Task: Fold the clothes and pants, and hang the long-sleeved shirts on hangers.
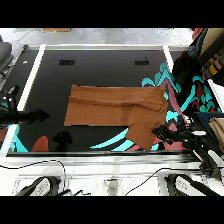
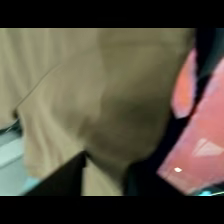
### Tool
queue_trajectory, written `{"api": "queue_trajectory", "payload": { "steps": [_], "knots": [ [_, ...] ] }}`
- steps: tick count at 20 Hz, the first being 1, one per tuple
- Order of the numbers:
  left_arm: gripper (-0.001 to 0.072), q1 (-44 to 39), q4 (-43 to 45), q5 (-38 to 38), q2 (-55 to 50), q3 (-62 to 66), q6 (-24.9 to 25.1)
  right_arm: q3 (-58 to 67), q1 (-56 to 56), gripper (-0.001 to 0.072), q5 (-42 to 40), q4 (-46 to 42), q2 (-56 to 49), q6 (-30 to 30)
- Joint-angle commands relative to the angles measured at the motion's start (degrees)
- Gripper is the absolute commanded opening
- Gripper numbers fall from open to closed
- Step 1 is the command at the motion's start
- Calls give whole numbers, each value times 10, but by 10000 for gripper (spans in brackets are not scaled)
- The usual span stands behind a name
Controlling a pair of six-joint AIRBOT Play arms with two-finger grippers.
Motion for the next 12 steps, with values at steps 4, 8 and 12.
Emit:
{"api": "queue_trajectory", "payload": {
  "steps": [4, 8, 12],
  "knots": [
    [460, 0, 5, 74, 0, -98, -36, -2, 11, 14, -30, 22, 1, -1],
    [465, 0, -34, 91, -17, -126, -67, -2, 11, 14, -29, 22, 1, -1],
    [513, -2, -140, 94, -89, -126, -59, -2, 11, 14, -29, 22, 1, -1]
  ]
}}
